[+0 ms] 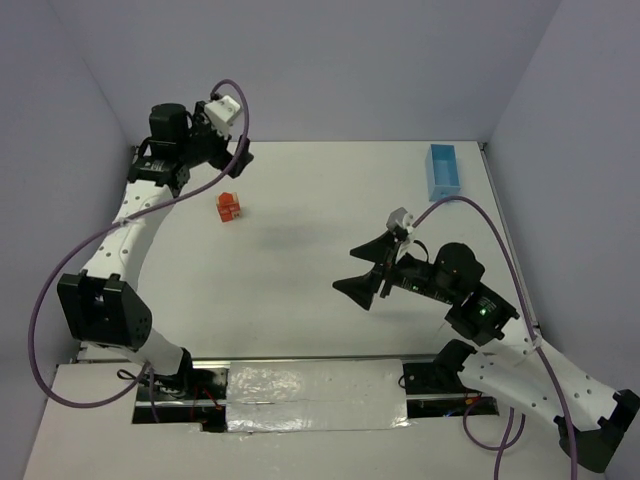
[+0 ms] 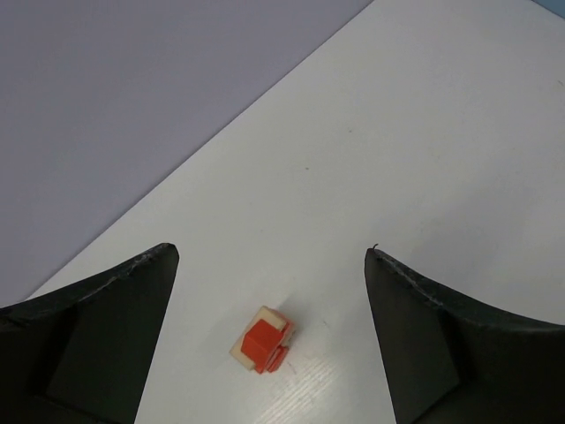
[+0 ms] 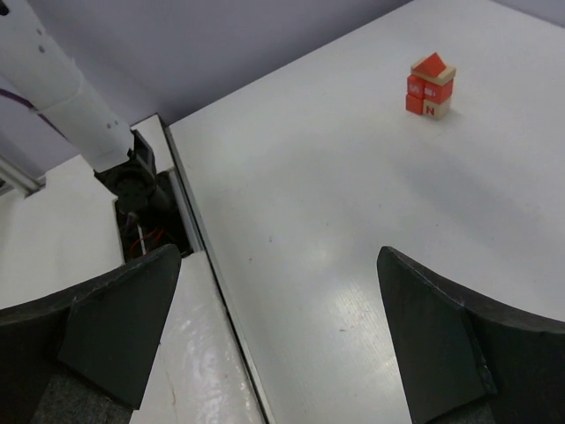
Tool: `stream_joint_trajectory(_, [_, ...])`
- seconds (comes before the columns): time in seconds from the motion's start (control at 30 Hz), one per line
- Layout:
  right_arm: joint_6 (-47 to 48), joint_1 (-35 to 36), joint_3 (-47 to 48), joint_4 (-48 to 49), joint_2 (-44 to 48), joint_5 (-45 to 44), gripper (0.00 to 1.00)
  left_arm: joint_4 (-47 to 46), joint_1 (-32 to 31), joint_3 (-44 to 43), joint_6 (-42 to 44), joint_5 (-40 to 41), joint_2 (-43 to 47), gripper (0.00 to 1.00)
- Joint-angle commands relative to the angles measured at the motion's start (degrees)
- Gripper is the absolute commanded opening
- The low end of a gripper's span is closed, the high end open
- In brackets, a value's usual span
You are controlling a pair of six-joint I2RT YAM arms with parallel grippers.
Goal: Build the wood block tower
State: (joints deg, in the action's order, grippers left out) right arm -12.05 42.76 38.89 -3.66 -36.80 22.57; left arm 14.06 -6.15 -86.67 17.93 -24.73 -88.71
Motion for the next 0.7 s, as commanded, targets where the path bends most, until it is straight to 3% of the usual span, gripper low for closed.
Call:
stream_joint_trajectory(0.0, [1.2, 0.4, -0.2, 0.6, 1.3, -3.8, 1.0, 11.7, 1.9, -2.1, -0.7, 0.7, -1.4, 0.98])
stream_joint_trajectory(0.1, [1.6, 0.4, 0.0, 0.2, 1.2, -4.1, 1.0, 12.8, 0.9, 0.9, 1.0, 5.2, -1.0, 0.7])
stream_joint_trajectory(0.13, [1.6, 0.4, 0.0, 0.2, 1.4, -4.4, 1.0, 12.9, 0.7, 1.5, 2.1, 6.5, -1.1, 0.11])
stream_joint_trajectory(0.17, [1.7, 0.4, 0.0, 0.1, 1.5, -4.5, 1.0, 13.6, 0.3, 1.8, 2.8, 6.9, -1.5, 0.0])
stream_joint_trajectory(0.33, [2.0, 0.5, -0.4, 0.1, 1.9, -5.9, 1.0, 20.0, -2.3, 1.0, 9.6, 6.2, -5.4, 0.0])
stream_joint_trajectory(0.67, [2.0, 0.6, -0.7, 0.3, 1.8, -5.8, 1.0, 21.1, -4.0, 0.5, 12.8, 14.6, -14.3, 0.0])
